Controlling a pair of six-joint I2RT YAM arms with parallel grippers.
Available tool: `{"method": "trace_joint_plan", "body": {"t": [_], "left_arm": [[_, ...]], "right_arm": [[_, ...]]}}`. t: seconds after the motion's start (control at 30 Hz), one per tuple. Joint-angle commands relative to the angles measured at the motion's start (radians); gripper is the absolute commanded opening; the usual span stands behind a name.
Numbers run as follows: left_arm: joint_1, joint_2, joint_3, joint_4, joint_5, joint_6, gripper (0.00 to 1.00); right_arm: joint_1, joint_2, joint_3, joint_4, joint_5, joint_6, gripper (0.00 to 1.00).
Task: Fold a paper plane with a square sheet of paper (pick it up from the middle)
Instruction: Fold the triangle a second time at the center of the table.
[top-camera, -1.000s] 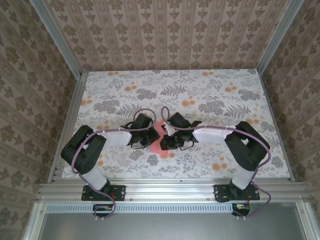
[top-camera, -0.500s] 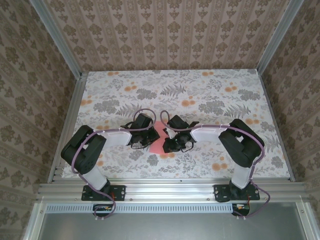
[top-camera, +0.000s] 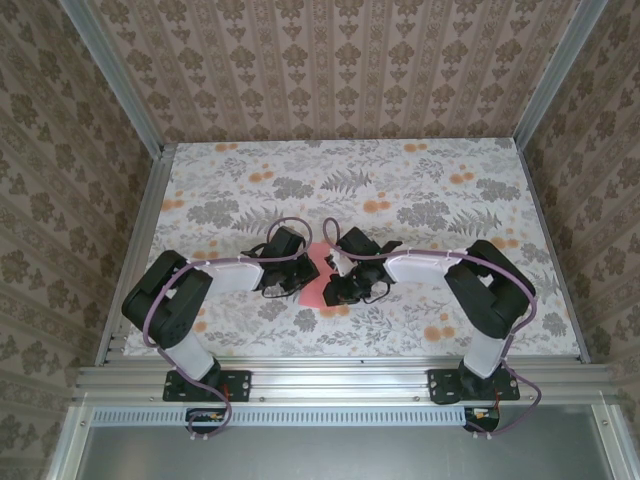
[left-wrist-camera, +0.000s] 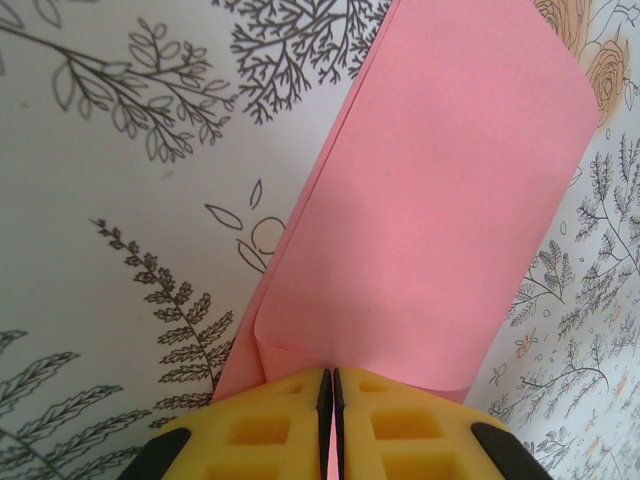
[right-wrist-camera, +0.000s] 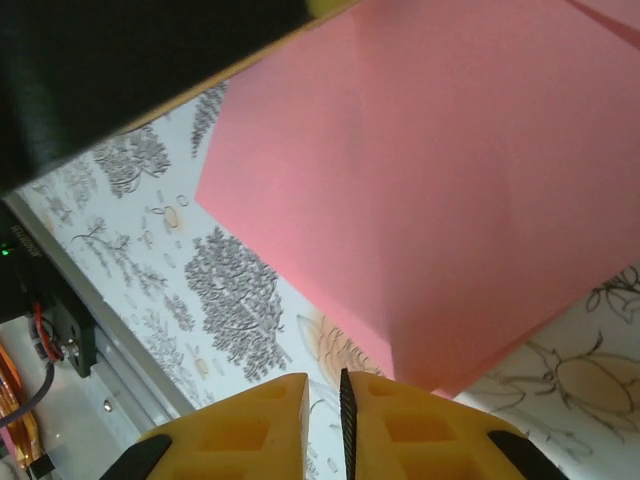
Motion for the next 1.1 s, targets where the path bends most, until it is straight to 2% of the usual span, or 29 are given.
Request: {"method": "trace_joint_plan", "body": {"t": [0.0,0.1,0.33,0.57,0.7,0.8,0.93,1.07], "left_arm": [[0.002,0.02,-0.015,-0.088,-0.025,0.022,0.13],[0.002,0.017,-0.016,-0.089,-0.026,0.026,0.13],[0.006,0.018,-0.008,-0.094,-0.026,0.033,0.13],[0.007,0.017,-0.005,-0.095,-0.023,0.036,0.14],[0.006,0.003,-0.005,-0.089,-0.014,0.042,0.15],[0.004,-0.022,0.016,-0.096,-0.005,0.058,0.16],[0.004,-0.058,0.057,-0.142,-0.007,0.085,0.18],[0.005,-0.07,0.073,-0.159,-0.009,0.096,0.18]], "right_arm": [[-0.01,0.062,0.0,-0.026,0.042,0.01,0.19],[-0.03,0.077,-0.043,-0.017,0.051,0.015,0.19],[-0.045,-0.001,-0.104,0.033,-0.051,0.063,0.18],[-0.099,-0.076,-0.13,0.015,-0.019,0.102,0.18],[-0.135,-0.134,-0.145,0.049,0.011,0.122,0.22],[-0.139,-0.143,-0.122,0.057,0.026,0.119,0.3],[-0.139,-0.123,-0.097,0.084,0.057,0.127,0.4],[-0.139,-0.059,-0.062,0.136,0.035,0.167,0.43]]}}
